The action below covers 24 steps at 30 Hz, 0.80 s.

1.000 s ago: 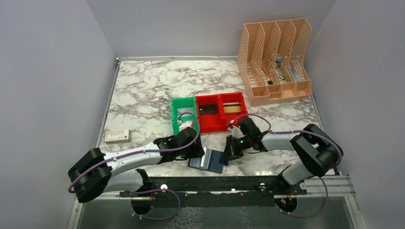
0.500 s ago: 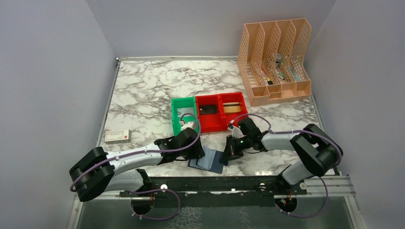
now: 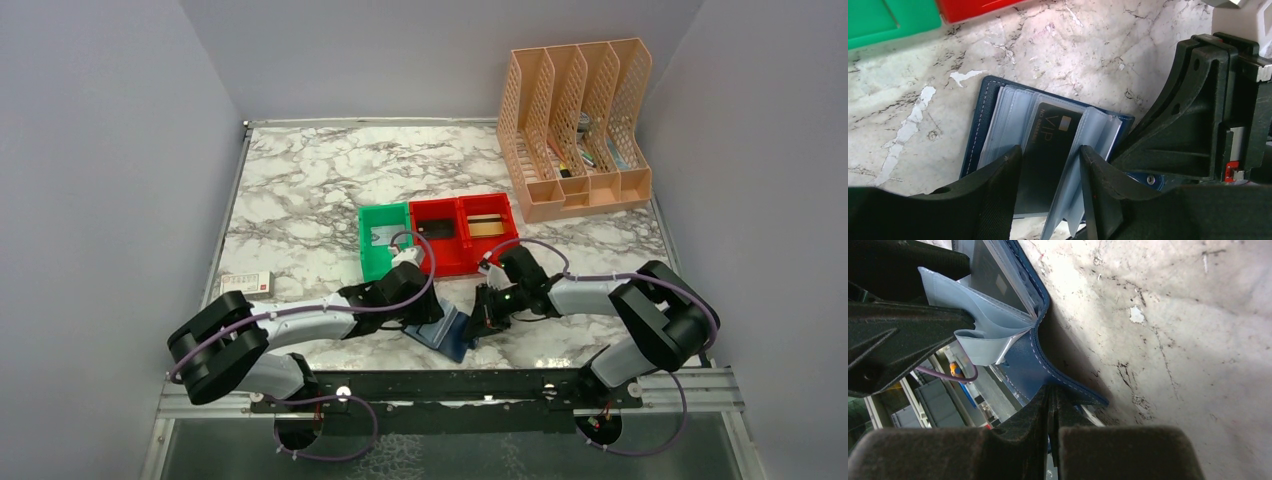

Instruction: Take the credit cards out of the card holder

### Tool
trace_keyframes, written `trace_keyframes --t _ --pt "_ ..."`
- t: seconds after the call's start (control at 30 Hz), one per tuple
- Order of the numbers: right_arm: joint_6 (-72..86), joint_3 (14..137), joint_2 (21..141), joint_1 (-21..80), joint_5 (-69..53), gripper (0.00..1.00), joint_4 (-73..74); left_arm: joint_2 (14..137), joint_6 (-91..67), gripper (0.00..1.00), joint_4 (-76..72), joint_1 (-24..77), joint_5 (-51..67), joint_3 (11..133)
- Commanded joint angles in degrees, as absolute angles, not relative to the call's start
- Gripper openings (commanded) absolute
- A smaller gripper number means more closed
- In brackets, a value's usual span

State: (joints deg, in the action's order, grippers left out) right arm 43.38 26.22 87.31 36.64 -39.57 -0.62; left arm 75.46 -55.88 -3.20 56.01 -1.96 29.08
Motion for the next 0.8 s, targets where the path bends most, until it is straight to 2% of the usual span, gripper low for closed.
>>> trace_keyframes --t 0.0,0.17,0.77 --pt "41.7 25.9 89.6 36.8 -27.3 0.06 0.3 76.5 -57.2 0.48 -1.6 60.0 4.8 33.9" --pt "41.8 25.9 89.2 36.8 -26.6 0.06 0.7 74.2 -56.9 0.5 5.3 60.4 1.2 35.9" --pt "41.8 25.8 89.2 36.8 -26.1 0.07 0.3 76.4 -54.8 0.54 13.6 66.3 -3.1 44.1"
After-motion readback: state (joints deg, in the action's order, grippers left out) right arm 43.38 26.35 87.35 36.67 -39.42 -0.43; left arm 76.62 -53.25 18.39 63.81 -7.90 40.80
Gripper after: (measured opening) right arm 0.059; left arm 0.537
